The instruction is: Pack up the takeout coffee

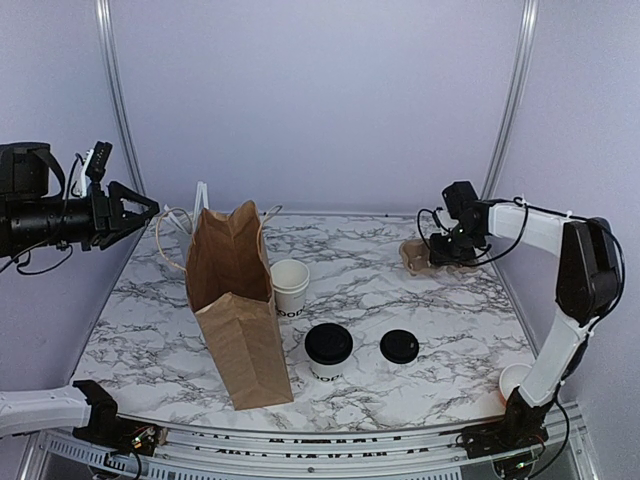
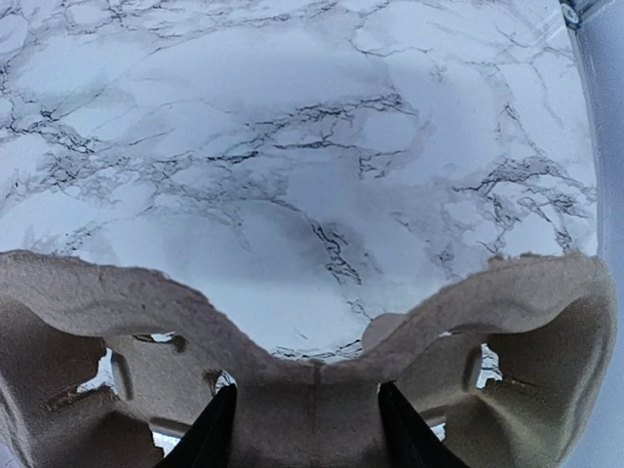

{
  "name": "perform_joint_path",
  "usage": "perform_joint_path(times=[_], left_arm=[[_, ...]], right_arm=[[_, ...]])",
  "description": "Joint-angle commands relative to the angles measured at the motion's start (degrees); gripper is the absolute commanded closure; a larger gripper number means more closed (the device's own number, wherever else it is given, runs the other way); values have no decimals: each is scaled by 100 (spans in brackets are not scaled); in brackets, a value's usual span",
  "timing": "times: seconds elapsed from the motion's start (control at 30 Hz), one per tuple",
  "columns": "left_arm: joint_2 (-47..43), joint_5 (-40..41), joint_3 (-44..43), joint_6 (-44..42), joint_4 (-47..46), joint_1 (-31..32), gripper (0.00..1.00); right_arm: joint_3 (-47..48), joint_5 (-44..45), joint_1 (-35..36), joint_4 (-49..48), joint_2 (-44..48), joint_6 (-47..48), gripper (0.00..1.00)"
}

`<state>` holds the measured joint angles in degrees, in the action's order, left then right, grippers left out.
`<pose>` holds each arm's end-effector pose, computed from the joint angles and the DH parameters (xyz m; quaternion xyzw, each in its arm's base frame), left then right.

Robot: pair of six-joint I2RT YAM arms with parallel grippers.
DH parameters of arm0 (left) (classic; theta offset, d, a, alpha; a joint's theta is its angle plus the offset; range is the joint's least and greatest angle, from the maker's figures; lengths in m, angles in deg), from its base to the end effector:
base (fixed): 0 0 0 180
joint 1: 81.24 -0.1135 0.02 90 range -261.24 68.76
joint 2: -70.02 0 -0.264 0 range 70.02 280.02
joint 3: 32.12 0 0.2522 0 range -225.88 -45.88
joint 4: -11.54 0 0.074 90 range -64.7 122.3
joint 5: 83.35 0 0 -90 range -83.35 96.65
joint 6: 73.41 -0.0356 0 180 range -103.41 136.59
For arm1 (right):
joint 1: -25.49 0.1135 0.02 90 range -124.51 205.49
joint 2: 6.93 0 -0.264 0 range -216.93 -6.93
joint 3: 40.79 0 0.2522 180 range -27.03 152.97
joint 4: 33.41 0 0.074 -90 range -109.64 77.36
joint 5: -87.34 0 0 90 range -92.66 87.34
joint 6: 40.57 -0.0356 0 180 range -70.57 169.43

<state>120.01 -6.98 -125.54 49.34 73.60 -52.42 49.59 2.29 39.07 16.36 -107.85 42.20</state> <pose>0.1154 -0.0731 0.4544 0.0415 0.8084 -0.3793 0.4483 0.3625 0.0844 0.2315 -0.0424 0.9649 0.0052 0.2593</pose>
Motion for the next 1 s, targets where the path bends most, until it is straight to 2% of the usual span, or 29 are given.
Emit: perform_joint_path(times=[0.0, 0.17, 0.37, 0.53, 0.67, 0.8, 0.97], left_arm=[[189, -353, -34, -87, -17, 236, 43], [473, 283, -70, -163, 91, 860, 51], [747, 1293, -383, -242, 326, 959, 82], [925, 1964, -898, -590, 619, 959, 99], [1236, 2092, -1537, -1253, 879, 961, 100], [1631, 1678, -2151, -2073, 1333, 959, 100], [1786, 1391, -2093, -2448, 1434, 1196, 100]], right_arm=[[321, -56, 54, 41, 267, -13, 56], [375, -73, 78, 51, 354, -1, 57], [434, -108, 167, 75, 424, -15, 57], [474, -162, 271, 73, 470, -39, 57], [621, -205, 308, 113, 485, -32, 57], [749, -259, 311, 159, 540, -15, 57], [889, -398, 352, 193, 688, 11, 57]])
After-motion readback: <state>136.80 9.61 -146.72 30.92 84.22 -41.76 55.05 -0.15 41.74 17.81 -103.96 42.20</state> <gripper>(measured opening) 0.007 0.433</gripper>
